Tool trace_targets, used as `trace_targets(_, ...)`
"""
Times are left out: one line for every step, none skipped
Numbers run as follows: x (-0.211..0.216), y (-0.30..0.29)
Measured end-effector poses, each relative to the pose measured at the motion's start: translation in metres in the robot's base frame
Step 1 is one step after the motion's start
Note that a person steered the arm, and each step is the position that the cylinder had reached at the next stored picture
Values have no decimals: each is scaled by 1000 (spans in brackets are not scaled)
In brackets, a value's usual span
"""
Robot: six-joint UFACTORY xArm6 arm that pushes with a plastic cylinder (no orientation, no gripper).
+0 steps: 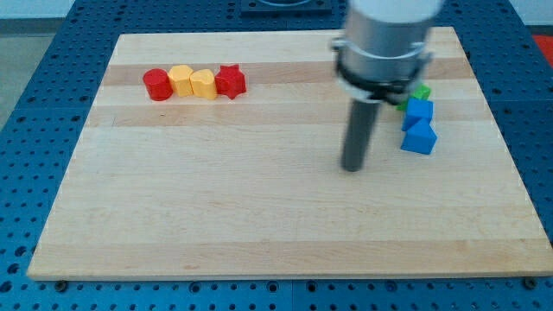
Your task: Separate the red star and heart
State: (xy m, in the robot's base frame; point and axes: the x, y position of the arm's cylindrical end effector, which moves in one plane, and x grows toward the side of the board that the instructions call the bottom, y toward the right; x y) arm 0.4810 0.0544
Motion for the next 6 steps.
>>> trace_targets(-16, -81)
trace_targets(-73, -113)
trace_targets(-119, -105)
trace_targets(-164, -89)
trace_targets(-177, -85)
trace_targets(-136, -103)
